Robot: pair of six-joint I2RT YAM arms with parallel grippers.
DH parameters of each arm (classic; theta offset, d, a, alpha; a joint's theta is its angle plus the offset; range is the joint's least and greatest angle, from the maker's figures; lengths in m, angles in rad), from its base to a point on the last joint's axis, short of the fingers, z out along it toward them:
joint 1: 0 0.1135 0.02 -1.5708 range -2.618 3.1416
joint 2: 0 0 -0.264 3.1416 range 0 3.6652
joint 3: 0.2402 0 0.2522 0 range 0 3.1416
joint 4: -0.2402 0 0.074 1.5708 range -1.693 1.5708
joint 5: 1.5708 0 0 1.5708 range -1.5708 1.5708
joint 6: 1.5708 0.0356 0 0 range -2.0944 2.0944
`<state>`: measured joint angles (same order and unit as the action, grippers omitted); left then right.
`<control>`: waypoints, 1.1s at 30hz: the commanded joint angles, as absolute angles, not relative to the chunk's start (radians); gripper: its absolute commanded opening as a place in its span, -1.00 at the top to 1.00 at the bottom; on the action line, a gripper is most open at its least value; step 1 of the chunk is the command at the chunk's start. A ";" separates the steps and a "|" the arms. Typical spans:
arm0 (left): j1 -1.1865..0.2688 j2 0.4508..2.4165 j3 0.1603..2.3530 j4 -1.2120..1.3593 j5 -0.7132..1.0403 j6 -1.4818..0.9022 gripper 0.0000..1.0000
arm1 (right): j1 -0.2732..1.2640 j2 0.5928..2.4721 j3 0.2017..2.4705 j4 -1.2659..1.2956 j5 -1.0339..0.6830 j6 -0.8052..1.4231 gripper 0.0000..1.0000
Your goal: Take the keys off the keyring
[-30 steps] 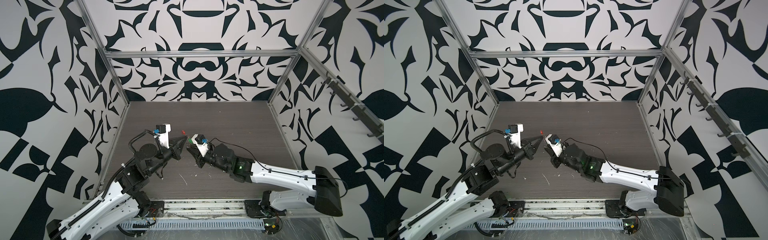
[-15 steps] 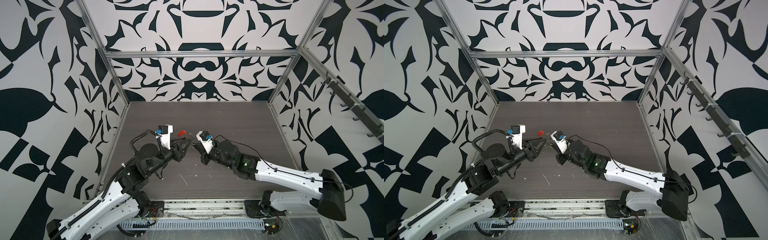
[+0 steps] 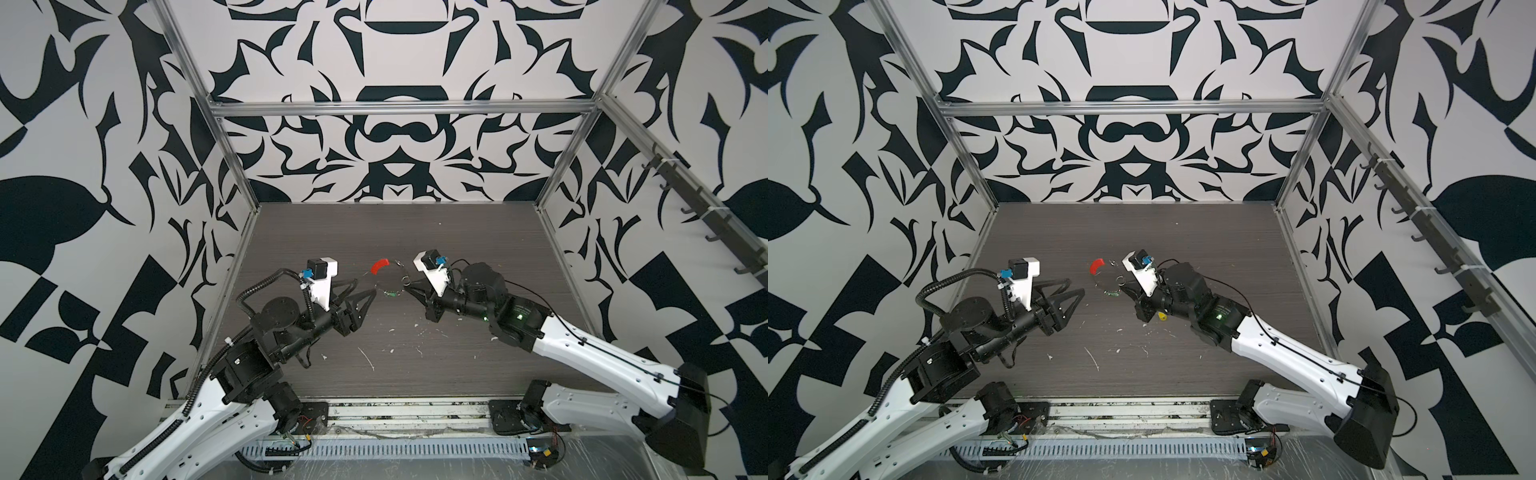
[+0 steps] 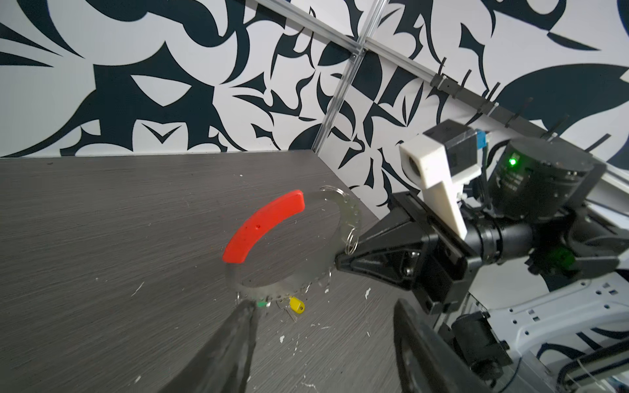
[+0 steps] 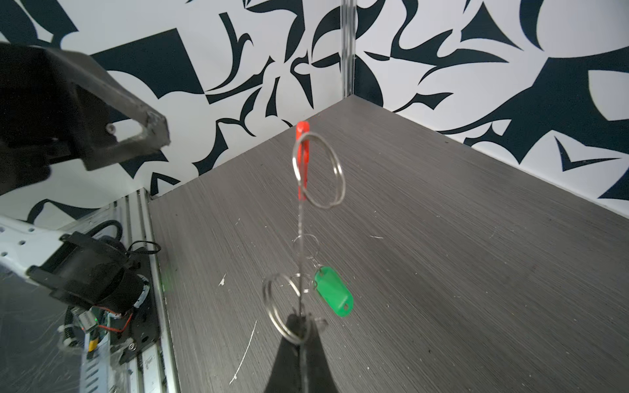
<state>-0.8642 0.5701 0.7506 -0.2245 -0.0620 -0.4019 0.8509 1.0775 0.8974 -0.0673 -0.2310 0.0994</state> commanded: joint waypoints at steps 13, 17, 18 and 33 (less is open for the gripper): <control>-0.865 0.586 0.909 -0.474 0.005 -0.267 -0.50 | 0.826 0.973 0.942 -0.141 -0.584 0.067 1.00; -0.864 0.631 0.942 -0.518 0.025 -0.257 -0.51 | 0.827 0.961 0.942 -0.143 -0.640 0.073 1.00; -0.861 0.640 0.945 -0.519 0.038 -0.254 -0.51 | 0.827 0.959 0.942 -0.142 -0.650 0.076 1.00; -0.841 0.732 0.977 -0.492 0.222 -0.244 0.28 | 0.827 0.995 0.950 -0.127 -0.684 0.093 1.00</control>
<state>-0.8471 0.7345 0.9516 -0.4976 0.1802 -0.2489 0.8261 0.9905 0.9134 -0.1715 -0.6731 0.0799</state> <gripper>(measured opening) 0.400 0.043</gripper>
